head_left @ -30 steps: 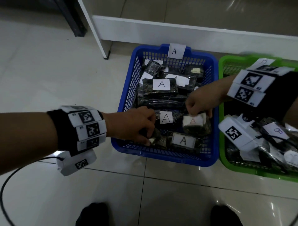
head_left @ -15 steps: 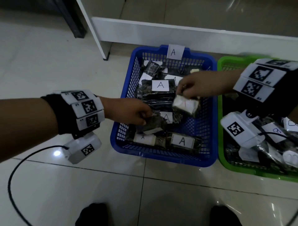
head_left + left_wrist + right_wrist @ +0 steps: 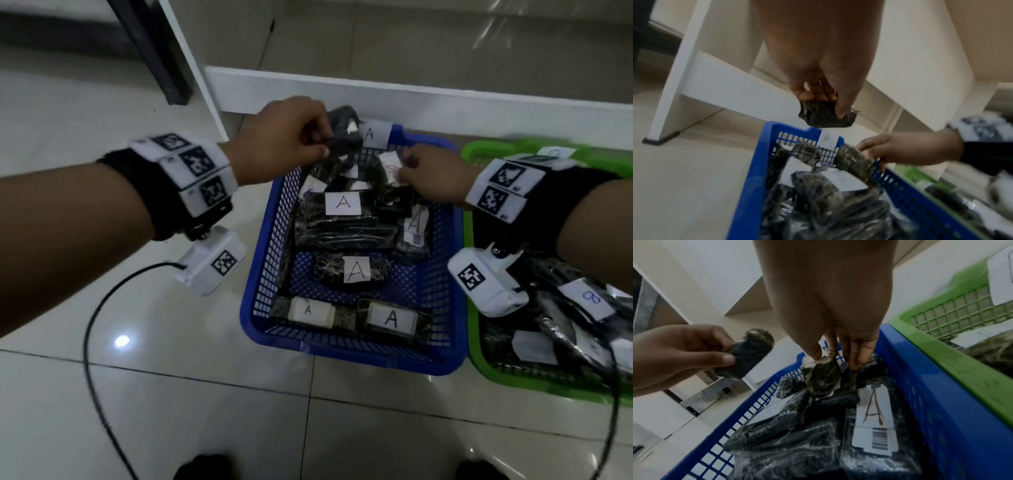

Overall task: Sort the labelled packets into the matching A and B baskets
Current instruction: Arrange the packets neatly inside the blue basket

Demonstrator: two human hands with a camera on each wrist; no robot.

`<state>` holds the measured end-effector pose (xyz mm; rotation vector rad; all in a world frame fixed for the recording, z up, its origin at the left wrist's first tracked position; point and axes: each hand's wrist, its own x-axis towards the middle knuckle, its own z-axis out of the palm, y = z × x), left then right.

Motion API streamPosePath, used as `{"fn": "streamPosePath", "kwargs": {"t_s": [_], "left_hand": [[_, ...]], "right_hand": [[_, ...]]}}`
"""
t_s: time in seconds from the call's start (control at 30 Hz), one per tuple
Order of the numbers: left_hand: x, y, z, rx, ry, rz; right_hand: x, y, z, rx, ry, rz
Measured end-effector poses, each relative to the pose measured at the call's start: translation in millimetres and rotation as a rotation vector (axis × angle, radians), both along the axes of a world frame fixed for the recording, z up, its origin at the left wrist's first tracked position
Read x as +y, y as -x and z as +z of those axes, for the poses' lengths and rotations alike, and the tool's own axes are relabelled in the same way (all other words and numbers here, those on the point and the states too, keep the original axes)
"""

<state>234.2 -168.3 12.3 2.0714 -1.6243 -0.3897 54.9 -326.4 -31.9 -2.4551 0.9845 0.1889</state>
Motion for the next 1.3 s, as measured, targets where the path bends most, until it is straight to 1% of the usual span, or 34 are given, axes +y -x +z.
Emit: {"fn": "streamPosePath", "kwargs": {"t_s": [0.03, 0.07, 0.13, 0.2, 0.23, 0.27, 0.3, 0.37, 0.43, 0.47, 0.5, 0.53, 0.57, 0.6, 0.63, 0.67, 0.7, 0.73, 0.77, 0.83, 0.87, 0.97, 1.03, 1.1, 1.2, 1.3], "left_hand": [[-5.0, -0.1, -5.9, -0.071, 0.012, -0.008], [-9.4, 2.1, -14.2, -0.129, -0.018, -0.045], [-14.7, 8.7, -33.6, -0.204, -0.132, -0.135], [-17.4, 15.4, -44.9, -0.226, -0.211, -0.163], [-17.8, 17.3, -46.0, -0.217, -0.220, -0.165], [-17.4, 18.0, -44.1, -0.208, -0.221, -0.173], [-16.1, 18.4, -40.9, -0.200, -0.217, -0.189], [-6.1, 18.1, -31.5, -0.195, -0.153, -0.214], [14.8, 21.7, -23.4, -0.221, 0.010, -0.236], [28.4, 25.1, -20.0, -0.233, 0.062, -0.277], [42.1, 29.7, -18.1, -0.245, 0.067, -0.353], [55.4, 34.8, -19.4, -0.261, 0.010, -0.458], [67.9, 39.3, -22.7, -0.298, -0.104, -0.578], [77.8, 43.0, -28.1, -0.375, -0.258, -0.689], [85.2, 45.2, -36.2, -0.469, -0.406, -0.764], [90.0, 46.1, -43.9, -0.549, -0.534, -0.789], [91.2, 45.9, -49.2, -0.606, -0.636, -0.775], [89.6, 46.1, -53.0, -0.640, -0.704, -0.751], [87.6, 46.2, -56.2, -0.660, -0.736, -0.734], [81.1, 49.0, -61.5, -0.712, -0.775, -0.725], [78.9, 51.4, -63.7, -0.749, -0.794, -0.729], [75.8, 56.5, -67.8, -0.819, -0.845, -0.755], [72.8, 56.7, -65.1, -0.825, -0.858, -0.783], [69.7, 54.9, -58.7, -0.828, -0.864, -0.801], [67.9, 51.7, -48.6, -0.827, -0.838, -0.788], [67.8, 50.7, -41.3, -0.751, -0.788, -0.774]], "right_hand": [[1.1, 0.6, 0.8, 0.009, 0.026, 0.023], [0.9, 2.0, 0.2, -0.006, 0.070, 0.040], [4.6, 6.9, 2.7, -0.086, 0.198, 0.030], [19.3, 15.5, 6.7, -0.243, 0.292, -0.009], [30.8, 20.7, 9.5, -0.339, 0.299, 0.003], [44.4, 26.1, 12.0, -0.397, 0.276, 0.034], [59.7, 32.6, 14.0, -0.396, 0.239, 0.082], [85.3, 45.4, 8.7, -0.268, 0.183, 0.264], [103.9, 56.1, -1.3, -0.105, 0.172, 0.501], [108.9, 60.6, -8.0, -0.047, 0.189, 0.622], [111.8, 63.8, -12.2, -0.006, 0.192, 0.716], [113.4, 67.8, -16.4, 0.026, 0.187, 0.778], [113.6, 70.5, -20.7, 0.057, 0.181, 0.829], [112.6, 71.8, -23.2, 0.129, 0.145, 0.870], [110.1, 73.3, -24.8, 0.215, 0.104, 0.877], [107.0, 75.2, -27.0, 0.344, 0.036, 0.870], [104.0, 75.0, -26.5, 0.464, -0.035, 0.860], [100.8, 74.3, -25.8, 0.493, -0.068, 0.853], [99.3, 74.3, -25.6, 0.480, -0.093, 0.838], [98.4, 75.6, -25.7, 0.449, -0.097, 0.749], [98.6, 76.6, -25.8, 0.397, -0.080, 0.672], [95.4, 76.2, -26.4, 0.136, -0.035, 0.352], [95.3, 71.0, -25.3, 0.094, -0.085, 0.207], [99.0, 65.3, -24.9, 0.115, -0.153, 0.159], [105.1, 59.7, -26.7, 0.158, -0.190, 0.174], [108.8, 57.4, -30.6, 0.181, -0.251, 0.137]]}}
